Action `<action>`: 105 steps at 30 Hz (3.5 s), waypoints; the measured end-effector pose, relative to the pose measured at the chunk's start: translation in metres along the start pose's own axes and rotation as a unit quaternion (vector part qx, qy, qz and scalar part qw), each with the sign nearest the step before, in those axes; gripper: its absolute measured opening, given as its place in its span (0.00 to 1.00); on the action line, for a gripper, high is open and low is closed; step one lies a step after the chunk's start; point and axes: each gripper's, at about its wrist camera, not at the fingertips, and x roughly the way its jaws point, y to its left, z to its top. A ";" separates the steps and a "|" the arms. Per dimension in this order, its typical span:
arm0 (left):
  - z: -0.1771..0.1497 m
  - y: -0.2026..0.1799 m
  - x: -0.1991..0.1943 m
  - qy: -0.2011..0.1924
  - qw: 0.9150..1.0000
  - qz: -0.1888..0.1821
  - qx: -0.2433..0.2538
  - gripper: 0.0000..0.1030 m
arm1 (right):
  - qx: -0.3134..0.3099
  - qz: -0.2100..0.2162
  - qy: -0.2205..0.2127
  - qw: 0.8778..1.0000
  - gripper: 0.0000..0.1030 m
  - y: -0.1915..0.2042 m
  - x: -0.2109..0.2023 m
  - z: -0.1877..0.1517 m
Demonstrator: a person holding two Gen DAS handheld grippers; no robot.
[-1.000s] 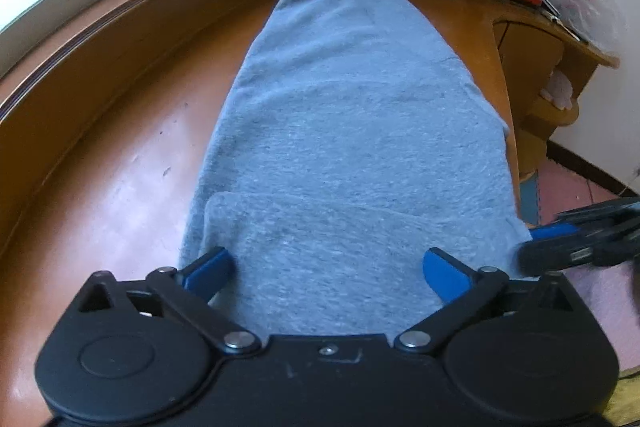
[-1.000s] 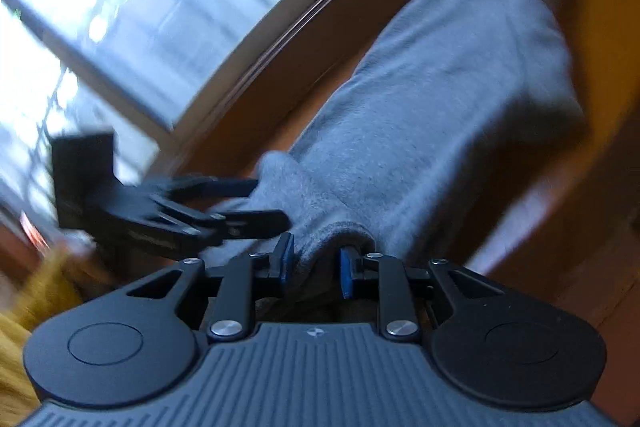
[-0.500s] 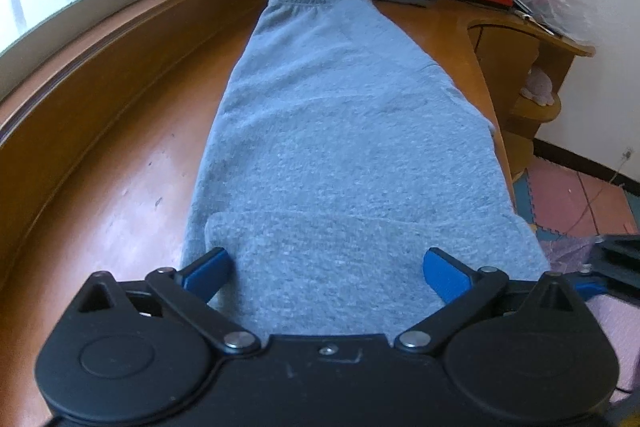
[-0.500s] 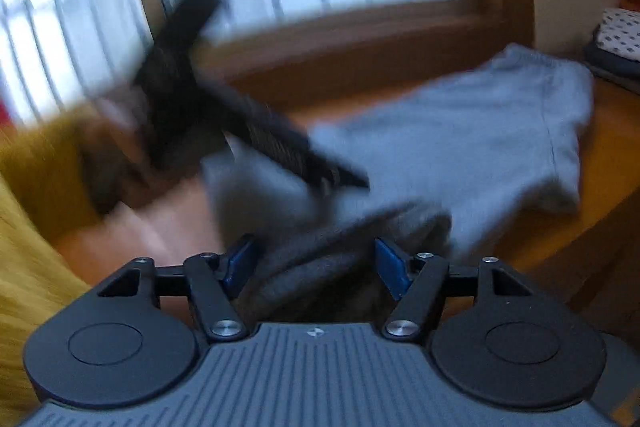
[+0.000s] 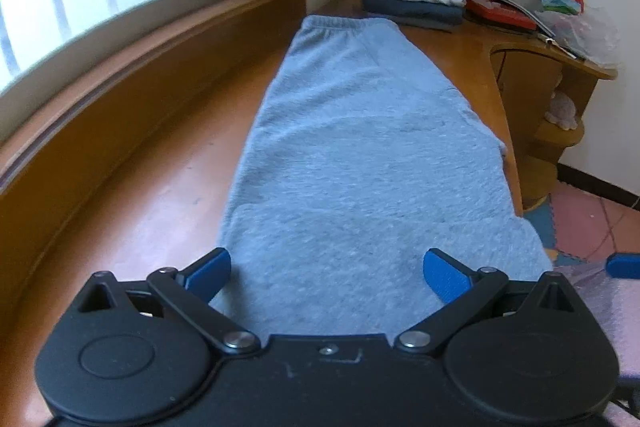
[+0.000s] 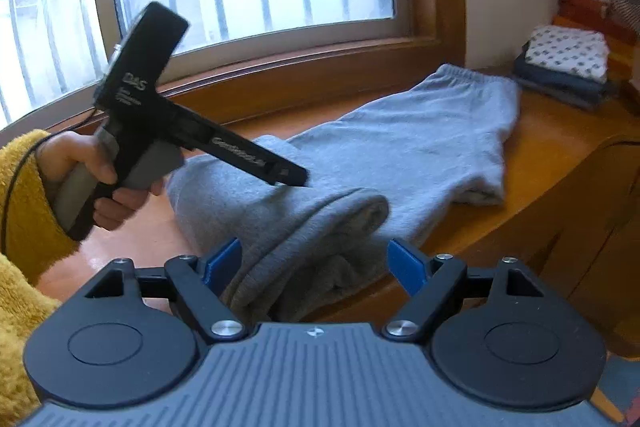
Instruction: Fold clothes
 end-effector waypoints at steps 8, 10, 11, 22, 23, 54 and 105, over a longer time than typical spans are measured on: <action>-0.017 0.025 -0.028 0.002 0.999 0.033 -0.037 1.00 | 0.004 -0.003 0.006 1.000 0.80 0.011 0.005 -0.010; -0.021 0.031 -0.031 0.004 0.998 0.037 -0.051 1.00 | -0.005 0.003 0.010 1.000 0.80 0.014 0.005 -0.010; -0.023 0.033 -0.032 0.005 0.998 0.037 -0.058 1.00 | -0.008 0.008 0.011 1.000 0.80 0.015 0.005 -0.010; -0.067 0.067 -0.069 0.023 0.999 0.032 -0.026 1.00 | -0.093 0.062 0.069 0.991 0.80 0.033 0.023 -0.023; -0.072 0.068 -0.067 0.033 0.999 0.034 -0.012 1.00 | -0.090 0.065 0.070 0.991 0.80 0.033 0.025 -0.024; -0.064 0.047 -0.060 -0.029 0.989 -0.142 0.028 0.52 | 0.010 0.120 0.024 0.992 0.32 0.012 0.035 -0.004; 0.131 -0.029 0.130 0.056 0.995 0.032 -0.073 0.93 | 0.333 0.322 0.152 0.873 0.65 -0.279 0.213 0.091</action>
